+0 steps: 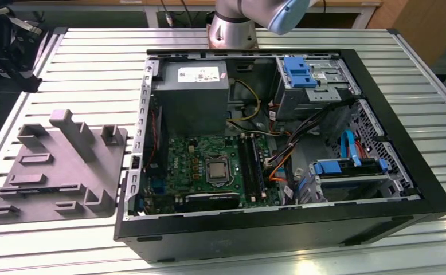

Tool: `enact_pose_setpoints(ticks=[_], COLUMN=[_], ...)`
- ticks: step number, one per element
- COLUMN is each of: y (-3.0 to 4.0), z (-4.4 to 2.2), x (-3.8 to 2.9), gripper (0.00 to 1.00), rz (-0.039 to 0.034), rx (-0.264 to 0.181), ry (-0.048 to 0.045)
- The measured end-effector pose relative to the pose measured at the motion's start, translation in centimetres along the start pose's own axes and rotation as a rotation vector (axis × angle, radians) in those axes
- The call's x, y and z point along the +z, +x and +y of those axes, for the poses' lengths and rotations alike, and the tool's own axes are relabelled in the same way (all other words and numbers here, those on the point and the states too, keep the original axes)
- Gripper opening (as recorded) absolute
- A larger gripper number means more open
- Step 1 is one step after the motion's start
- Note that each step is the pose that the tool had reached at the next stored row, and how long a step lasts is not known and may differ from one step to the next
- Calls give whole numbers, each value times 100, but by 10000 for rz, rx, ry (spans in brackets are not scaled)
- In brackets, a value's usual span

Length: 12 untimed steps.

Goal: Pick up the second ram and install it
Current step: 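Reach for the second ram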

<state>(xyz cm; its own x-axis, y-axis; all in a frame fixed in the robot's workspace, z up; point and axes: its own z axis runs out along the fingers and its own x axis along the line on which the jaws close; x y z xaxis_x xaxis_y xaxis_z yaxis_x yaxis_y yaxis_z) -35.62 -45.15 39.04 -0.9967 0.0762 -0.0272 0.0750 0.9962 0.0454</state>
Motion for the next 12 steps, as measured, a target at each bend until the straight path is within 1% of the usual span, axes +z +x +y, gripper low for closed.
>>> enact_pose_setpoints(ticks=[12], y=[63], z=[-16], x=[-2], gripper=[11], rz=[1], rx=[0], ry=[1])
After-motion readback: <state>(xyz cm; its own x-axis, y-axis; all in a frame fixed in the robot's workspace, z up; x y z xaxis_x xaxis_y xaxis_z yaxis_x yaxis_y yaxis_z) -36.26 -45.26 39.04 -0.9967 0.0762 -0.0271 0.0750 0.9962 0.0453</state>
